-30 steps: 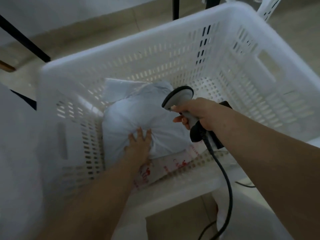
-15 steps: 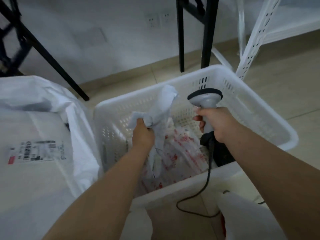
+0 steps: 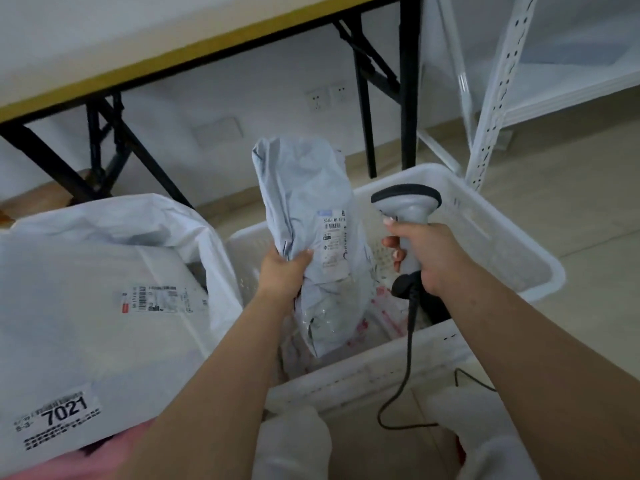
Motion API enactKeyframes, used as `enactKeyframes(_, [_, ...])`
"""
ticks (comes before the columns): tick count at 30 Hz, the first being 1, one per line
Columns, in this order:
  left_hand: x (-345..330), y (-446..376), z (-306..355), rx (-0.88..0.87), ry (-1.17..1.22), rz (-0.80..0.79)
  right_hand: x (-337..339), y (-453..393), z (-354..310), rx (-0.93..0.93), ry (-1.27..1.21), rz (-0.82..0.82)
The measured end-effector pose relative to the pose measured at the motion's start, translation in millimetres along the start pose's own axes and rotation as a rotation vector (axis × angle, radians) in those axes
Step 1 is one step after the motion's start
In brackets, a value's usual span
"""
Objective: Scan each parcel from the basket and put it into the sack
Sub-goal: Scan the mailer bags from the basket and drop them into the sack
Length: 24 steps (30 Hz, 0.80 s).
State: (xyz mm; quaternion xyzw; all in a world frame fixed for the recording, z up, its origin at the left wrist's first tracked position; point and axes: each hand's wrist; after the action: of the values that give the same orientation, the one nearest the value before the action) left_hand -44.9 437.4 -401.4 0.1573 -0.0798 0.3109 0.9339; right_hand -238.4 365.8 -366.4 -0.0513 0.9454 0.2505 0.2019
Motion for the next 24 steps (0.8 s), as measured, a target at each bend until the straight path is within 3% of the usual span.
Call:
enactKeyframes(6, [12,-20,8,-0.014,0.021,-0.005,-4,2,-14,0.044,0.089,-0.104])
enactKeyframes(13, [12,-33,9,-0.053,0.029,0.123,-7,-4,-14,0.059,0.167,-0.151])
enactKeyframes(24, [15,-44,8,0.026,-0.063,0.135,-9,3,-36,0.107,0.286,-0.279])
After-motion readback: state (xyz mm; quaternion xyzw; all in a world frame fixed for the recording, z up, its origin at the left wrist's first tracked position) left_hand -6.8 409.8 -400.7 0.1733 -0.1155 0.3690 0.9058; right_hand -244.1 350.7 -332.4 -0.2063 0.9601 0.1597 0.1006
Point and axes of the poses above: each hand's wrist, its own y-axis away from the middle knuckle, its own x-axis out of the back of the hand, z = x × y, and after that the axes turned 9 degrees about -y, right-handed
